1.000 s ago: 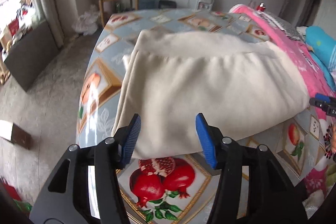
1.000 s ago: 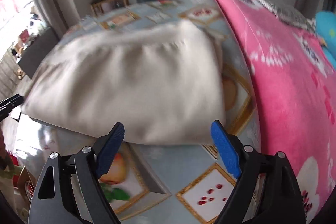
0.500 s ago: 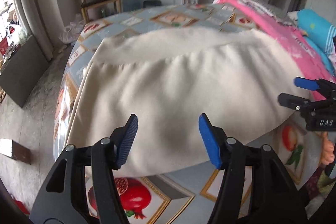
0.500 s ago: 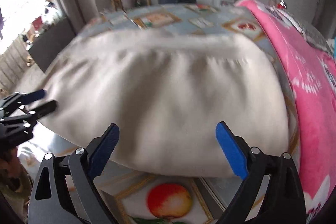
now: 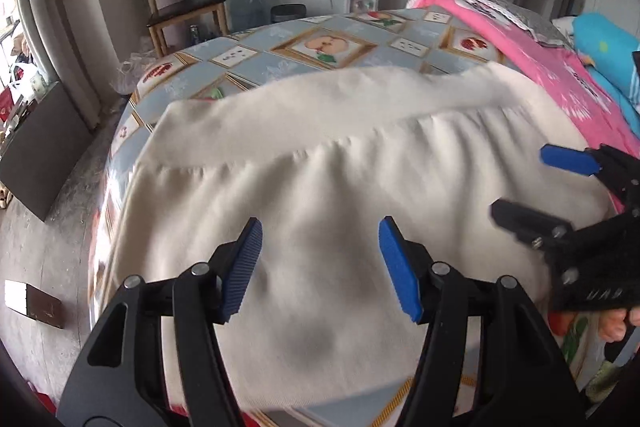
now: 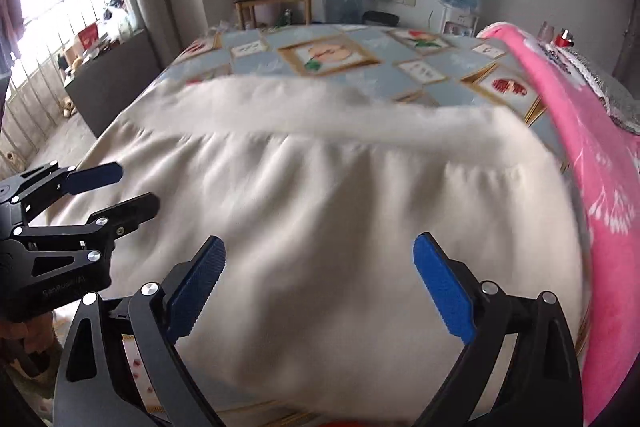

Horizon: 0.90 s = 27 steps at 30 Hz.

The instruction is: Fold large clothes

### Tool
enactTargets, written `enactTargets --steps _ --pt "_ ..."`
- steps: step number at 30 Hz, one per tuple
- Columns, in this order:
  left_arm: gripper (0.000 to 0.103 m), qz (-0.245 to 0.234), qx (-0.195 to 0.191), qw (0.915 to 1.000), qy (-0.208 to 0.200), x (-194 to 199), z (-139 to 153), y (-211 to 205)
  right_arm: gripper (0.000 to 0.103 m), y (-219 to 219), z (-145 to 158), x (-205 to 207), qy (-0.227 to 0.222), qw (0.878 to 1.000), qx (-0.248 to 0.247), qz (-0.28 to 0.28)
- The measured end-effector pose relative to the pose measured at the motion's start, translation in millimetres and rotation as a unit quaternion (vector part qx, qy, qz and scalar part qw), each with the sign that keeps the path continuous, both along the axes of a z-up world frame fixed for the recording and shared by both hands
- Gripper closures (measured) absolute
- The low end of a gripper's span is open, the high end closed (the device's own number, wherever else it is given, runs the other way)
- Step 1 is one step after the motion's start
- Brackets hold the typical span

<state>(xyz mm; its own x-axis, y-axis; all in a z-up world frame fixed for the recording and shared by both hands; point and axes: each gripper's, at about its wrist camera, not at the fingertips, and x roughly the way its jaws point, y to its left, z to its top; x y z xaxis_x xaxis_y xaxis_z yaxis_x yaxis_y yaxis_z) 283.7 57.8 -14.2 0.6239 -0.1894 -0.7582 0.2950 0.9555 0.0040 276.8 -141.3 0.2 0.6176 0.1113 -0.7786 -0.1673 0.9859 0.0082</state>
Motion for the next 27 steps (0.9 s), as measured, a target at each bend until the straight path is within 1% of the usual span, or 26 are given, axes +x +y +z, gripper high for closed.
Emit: enactTargets --steps 2,4,5,6,7,8,9,11,13,15,16,17,18,19,20,21,22,23,25,27 --pt "0.045 0.018 0.004 0.9998 0.008 21 -2 1 0.01 -11 4 25 -0.006 1.0 -0.008 -0.022" --pt "0.045 0.033 0.016 0.999 0.027 41 -10 2 0.01 -25 -3 52 0.009 0.999 -0.011 -0.046" --pt "0.044 0.037 0.03 0.9982 0.037 48 -17 0 0.01 -29 -8 60 0.02 0.998 -0.012 -0.053" --pt "0.042 0.036 0.035 0.9981 0.036 49 -19 0 0.01 -35 -18 70 0.041 0.997 -0.012 -0.058" --pt "0.041 0.032 0.037 0.9982 0.034 49 -19 -1 0.01 -41 -32 79 0.074 0.996 0.0 -0.059" --pt "0.041 0.029 0.039 0.9983 0.033 48 -19 0 0.008 -46 -38 83 0.086 0.995 0.015 -0.055" --pt "0.041 0.025 0.037 0.9984 0.035 48 -17 1 0.008 -47 -37 84 0.084 0.995 0.016 -0.049" --pt "0.041 0.024 0.017 0.9989 0.036 50 -9 8 0.008 -48 -28 88 0.088 0.995 0.006 -0.041" --pt "0.041 0.03 -0.003 0.9993 0.022 57 6 16 0.009 -56 -9 94 0.065 0.997 0.008 -0.051" --pt "0.041 0.049 -0.008 0.9986 0.016 70 14 26 0.009 -66 4 97 0.046 0.996 0.015 -0.068" --pt "0.041 0.062 -0.007 0.9978 0.022 78 14 31 0.009 -73 6 102 0.044 0.996 0.018 -0.08" --pt "0.041 0.079 -0.003 0.9962 0.036 88 11 38 0.009 -83 3 108 0.049 0.994 0.02 -0.098" --pt "0.041 0.09 0.004 0.9942 0.058 99 2 44 0.009 -90 -4 116 0.061 0.992 0.017 -0.111" --pt "0.041 0.098 0.01 0.9919 0.08 107 -6 49 0.008 -97 -20 124 0.091 0.988 0.013 -0.123" --pt "0.04 0.101 0.001 0.9898 0.101 114 -15 55 0.008 -100 -28 125 0.102 0.987 0.026 -0.121" --pt "0.04 0.102 -0.012 0.9903 0.094 112 -13 59 0.008 -101 -28 121 0.097 0.988 0.029 -0.118" --pt "0.041 0.103 -0.015 0.9905 0.091 109 -10 60 0.008 -98 -23 116 0.092 0.989 0.018 -0.115" --pt "0.041 0.104 -0.014 0.9909 0.084 104 -4 61 0.009 -96 -15 108 0.081 0.99 0.01 -0.117" --pt "0.041 0.105 -0.022 0.9919 0.067 91 8 65 0.009 -92 3 88 0.059 0.992 0.013 -0.111" --pt "0.041 0.092 -0.03 0.9941 0.048 71 21 66 0.009 -85 18 62 0.04 0.994 0.015 -0.098"
